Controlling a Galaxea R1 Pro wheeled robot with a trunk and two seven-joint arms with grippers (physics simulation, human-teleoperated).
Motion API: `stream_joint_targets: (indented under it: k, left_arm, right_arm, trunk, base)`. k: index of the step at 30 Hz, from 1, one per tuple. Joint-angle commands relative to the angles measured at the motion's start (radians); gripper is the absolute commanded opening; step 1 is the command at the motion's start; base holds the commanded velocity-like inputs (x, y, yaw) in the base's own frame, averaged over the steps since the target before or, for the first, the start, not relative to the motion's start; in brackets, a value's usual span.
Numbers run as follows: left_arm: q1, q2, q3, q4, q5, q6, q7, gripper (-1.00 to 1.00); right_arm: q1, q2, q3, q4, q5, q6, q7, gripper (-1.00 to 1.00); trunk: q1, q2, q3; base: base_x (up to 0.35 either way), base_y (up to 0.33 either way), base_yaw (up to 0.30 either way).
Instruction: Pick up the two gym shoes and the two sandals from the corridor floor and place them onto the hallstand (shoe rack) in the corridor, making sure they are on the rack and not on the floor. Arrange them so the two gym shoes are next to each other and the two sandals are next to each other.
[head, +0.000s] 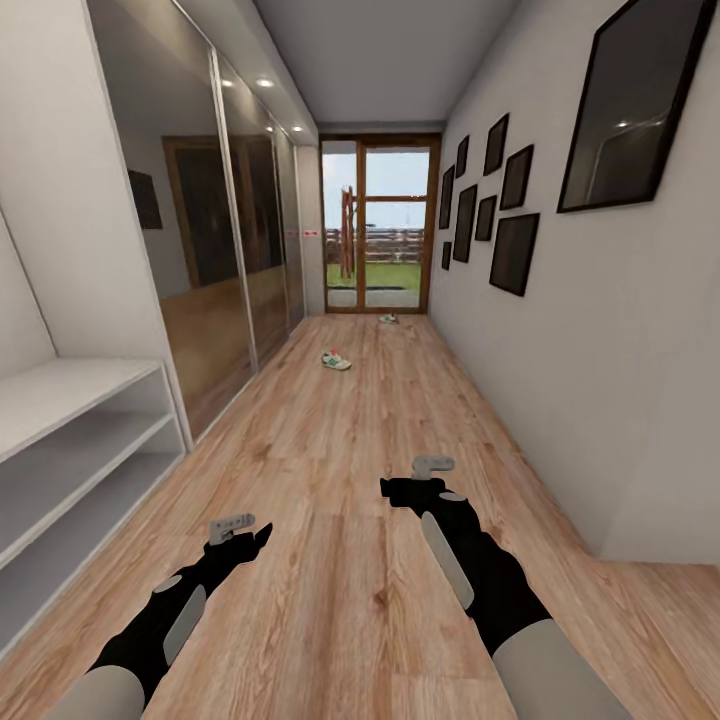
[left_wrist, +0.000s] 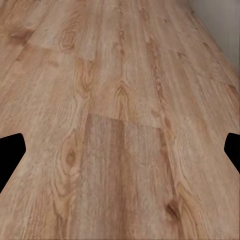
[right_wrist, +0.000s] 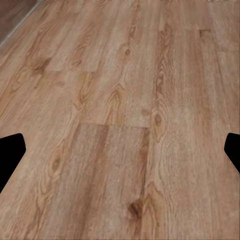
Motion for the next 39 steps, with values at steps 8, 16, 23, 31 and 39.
stream_joint_targets:
  k: [8,16,23,31,39]
  left_arm:
    - [0.000,0.000,0.002,0.001,0.007,0.001,-0.006,1.00]
    - [0.000,0.000,0.002,0.001,0.007,0.001,-0.006,1.00]
    - [-0.001,0.000,0.002,0.001,0.007,0.001,-0.006,1.00]
    - [-0.001,0.000,0.002,0.001,0.007,0.001,-0.006,1.00]
    - [-0.001,0.000,0.002,0.001,0.007,0.001,-0.006,1.00]
  right_arm:
    - [-0.001,0.000,0.002,-0.001,-0.010,0.003,-0.009,1.00]
    - [-0.001,0.000,0.002,-0.001,-0.010,0.003,-0.009,1.00]
    - [-0.001,0.000,0.002,-0.002,-0.010,0.003,-0.009,1.00]
    - [-0.001,0.000,0.002,-0.001,-0.010,0.003,-0.009,1.00]
    - [-0.001,0.000,0.002,-0.001,-0.010,0.003,-0.009,1.00]
  trunk:
    - [0.000,0.000,-0.001]
    - [0.000,0.000,-0.001]
    - [0.000,0.000,-0.001]
    - [0.000,0.000,-0.001]
    - [0.000,0.000,-0.001]
  base:
    - [0.342,-0.093,0.000]
    - [0.342,-0.093,0.000]
    - [0.342,-0.093,0.000]
    - [0.342,-0.093,0.000]
    - [0.342,-0.092,0.000]
